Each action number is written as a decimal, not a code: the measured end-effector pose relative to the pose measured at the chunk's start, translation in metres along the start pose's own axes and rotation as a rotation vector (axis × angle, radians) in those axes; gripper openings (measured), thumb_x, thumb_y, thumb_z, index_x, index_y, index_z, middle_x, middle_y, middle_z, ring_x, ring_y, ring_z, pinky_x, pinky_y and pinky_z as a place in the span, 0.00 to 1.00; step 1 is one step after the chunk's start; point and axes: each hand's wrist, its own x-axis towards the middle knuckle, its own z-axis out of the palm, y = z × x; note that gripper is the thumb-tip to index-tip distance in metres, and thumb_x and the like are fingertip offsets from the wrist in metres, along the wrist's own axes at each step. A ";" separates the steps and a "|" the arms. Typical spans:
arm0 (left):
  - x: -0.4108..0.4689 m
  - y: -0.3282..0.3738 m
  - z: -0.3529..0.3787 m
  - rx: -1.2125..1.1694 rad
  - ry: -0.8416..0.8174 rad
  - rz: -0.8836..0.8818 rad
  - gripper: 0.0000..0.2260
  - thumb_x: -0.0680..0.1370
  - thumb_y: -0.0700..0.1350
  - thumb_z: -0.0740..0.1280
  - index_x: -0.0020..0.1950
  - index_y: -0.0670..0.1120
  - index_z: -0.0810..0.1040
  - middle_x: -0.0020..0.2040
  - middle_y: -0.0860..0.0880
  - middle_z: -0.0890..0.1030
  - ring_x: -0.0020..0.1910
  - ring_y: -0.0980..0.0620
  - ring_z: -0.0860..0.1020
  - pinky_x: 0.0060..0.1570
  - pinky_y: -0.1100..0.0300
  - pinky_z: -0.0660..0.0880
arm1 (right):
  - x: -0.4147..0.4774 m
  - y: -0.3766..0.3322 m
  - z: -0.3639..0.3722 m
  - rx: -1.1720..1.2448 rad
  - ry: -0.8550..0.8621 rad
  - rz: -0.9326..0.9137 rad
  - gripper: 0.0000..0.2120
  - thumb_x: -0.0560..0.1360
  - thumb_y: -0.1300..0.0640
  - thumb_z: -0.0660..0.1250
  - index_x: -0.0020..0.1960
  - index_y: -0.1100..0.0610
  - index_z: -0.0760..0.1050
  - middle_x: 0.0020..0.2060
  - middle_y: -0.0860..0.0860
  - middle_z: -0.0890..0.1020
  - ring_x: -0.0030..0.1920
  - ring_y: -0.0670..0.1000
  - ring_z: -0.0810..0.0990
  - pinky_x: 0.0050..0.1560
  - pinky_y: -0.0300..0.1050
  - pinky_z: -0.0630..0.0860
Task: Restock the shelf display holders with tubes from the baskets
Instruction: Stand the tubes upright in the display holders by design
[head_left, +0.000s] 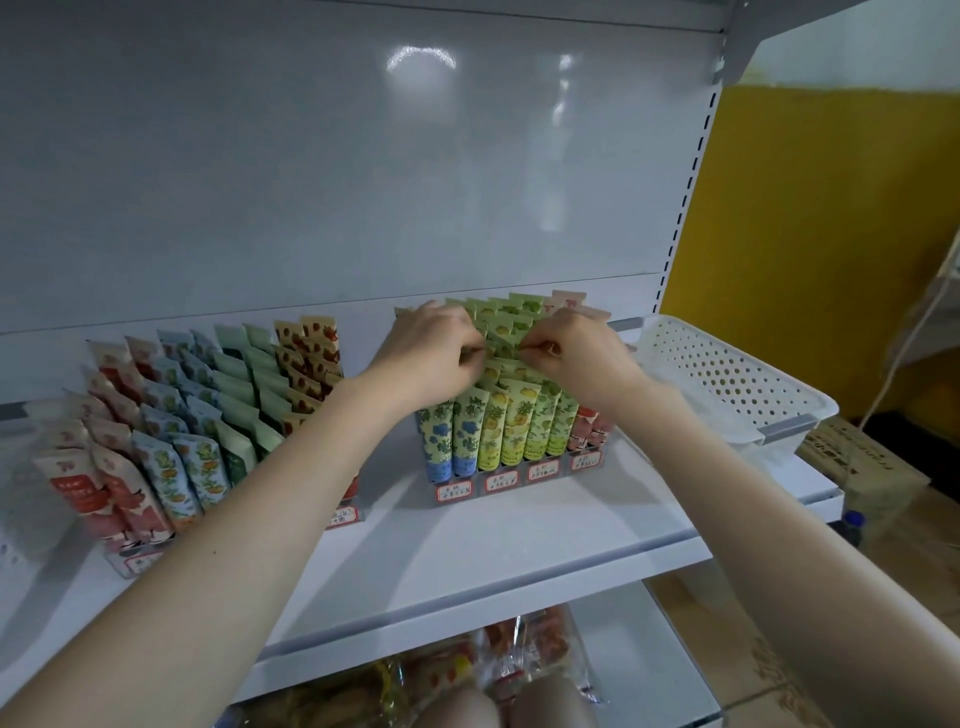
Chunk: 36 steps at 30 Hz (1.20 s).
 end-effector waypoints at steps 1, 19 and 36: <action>0.000 0.000 0.001 0.005 -0.006 -0.002 0.11 0.78 0.45 0.62 0.49 0.41 0.82 0.50 0.47 0.78 0.52 0.46 0.72 0.54 0.53 0.68 | 0.001 0.000 0.001 -0.005 -0.008 -0.001 0.09 0.77 0.57 0.64 0.52 0.56 0.80 0.49 0.52 0.82 0.48 0.53 0.79 0.50 0.49 0.77; 0.025 -0.014 -0.007 -0.033 0.044 -0.070 0.09 0.77 0.44 0.67 0.54 0.44 0.82 0.52 0.43 0.77 0.55 0.44 0.72 0.53 0.56 0.68 | 0.032 -0.005 0.007 0.020 -0.060 0.041 0.09 0.77 0.54 0.63 0.48 0.57 0.80 0.43 0.51 0.82 0.42 0.52 0.78 0.40 0.44 0.75; 0.041 -0.013 0.000 0.053 -0.070 -0.088 0.07 0.76 0.45 0.66 0.49 0.45 0.83 0.44 0.48 0.70 0.52 0.44 0.71 0.45 0.57 0.64 | 0.042 -0.012 0.007 -0.172 -0.187 -0.005 0.09 0.78 0.62 0.58 0.48 0.61 0.77 0.47 0.56 0.79 0.45 0.56 0.77 0.39 0.44 0.67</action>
